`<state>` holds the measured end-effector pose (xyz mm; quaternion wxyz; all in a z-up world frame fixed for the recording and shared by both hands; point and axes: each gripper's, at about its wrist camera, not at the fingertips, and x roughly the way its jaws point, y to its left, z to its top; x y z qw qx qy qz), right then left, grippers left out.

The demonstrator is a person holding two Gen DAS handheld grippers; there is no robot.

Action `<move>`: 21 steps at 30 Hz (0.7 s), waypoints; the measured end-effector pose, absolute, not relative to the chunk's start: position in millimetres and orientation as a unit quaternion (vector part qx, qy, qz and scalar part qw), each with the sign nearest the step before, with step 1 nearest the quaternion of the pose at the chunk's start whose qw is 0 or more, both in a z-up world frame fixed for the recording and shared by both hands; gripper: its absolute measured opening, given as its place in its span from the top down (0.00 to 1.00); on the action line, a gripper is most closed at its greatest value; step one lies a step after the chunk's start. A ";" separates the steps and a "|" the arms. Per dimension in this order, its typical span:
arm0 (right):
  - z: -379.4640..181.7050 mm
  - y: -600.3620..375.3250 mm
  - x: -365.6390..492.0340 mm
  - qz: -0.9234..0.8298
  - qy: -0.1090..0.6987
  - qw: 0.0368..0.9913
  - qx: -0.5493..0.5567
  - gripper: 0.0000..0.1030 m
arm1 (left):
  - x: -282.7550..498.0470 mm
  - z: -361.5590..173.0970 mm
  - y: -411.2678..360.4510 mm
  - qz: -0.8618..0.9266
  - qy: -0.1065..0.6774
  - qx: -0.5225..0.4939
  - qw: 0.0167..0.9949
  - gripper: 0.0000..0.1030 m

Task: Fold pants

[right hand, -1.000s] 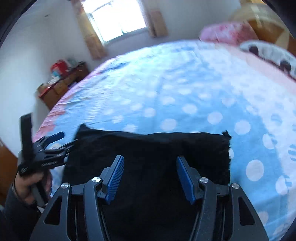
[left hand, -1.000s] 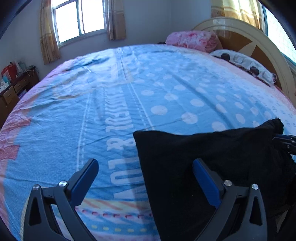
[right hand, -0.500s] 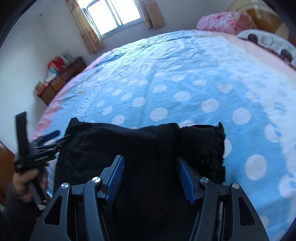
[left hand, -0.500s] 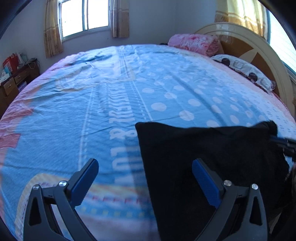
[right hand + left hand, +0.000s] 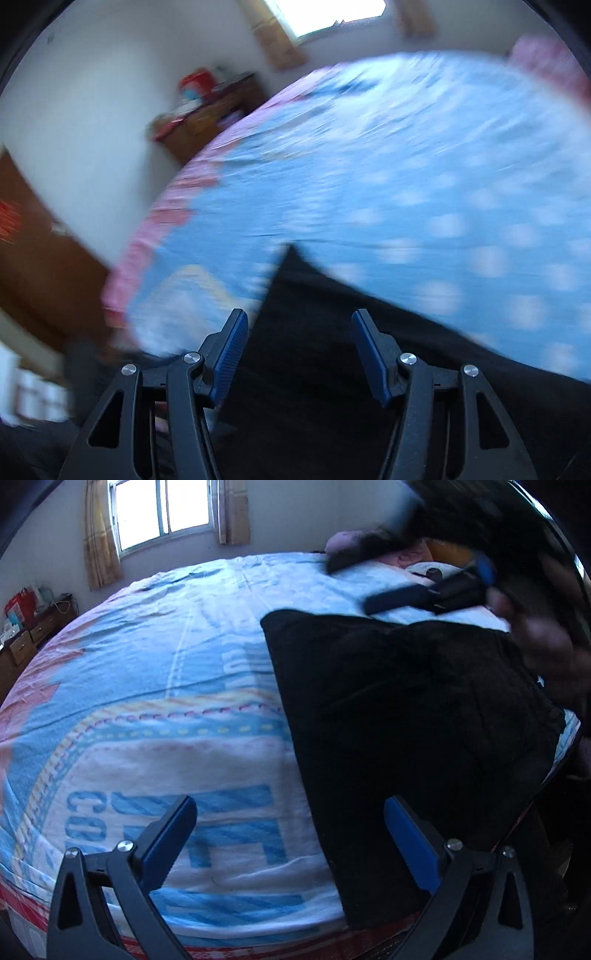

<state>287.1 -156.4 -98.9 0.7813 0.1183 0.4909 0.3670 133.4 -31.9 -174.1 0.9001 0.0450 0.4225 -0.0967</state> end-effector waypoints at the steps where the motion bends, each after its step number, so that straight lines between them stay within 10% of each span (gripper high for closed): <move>1: -103.4 -147.0 294.8 0.381 0.500 0.767 0.131 0.42 | 134.4 -176.8 -30.9 -0.098 0.423 0.041 0.900 0.00; 21: -91.1 -181.3 304.3 0.339 0.471 0.805 0.124 0.42 | 144.2 -149.9 -19.2 -0.115 0.394 0.013 0.912 0.00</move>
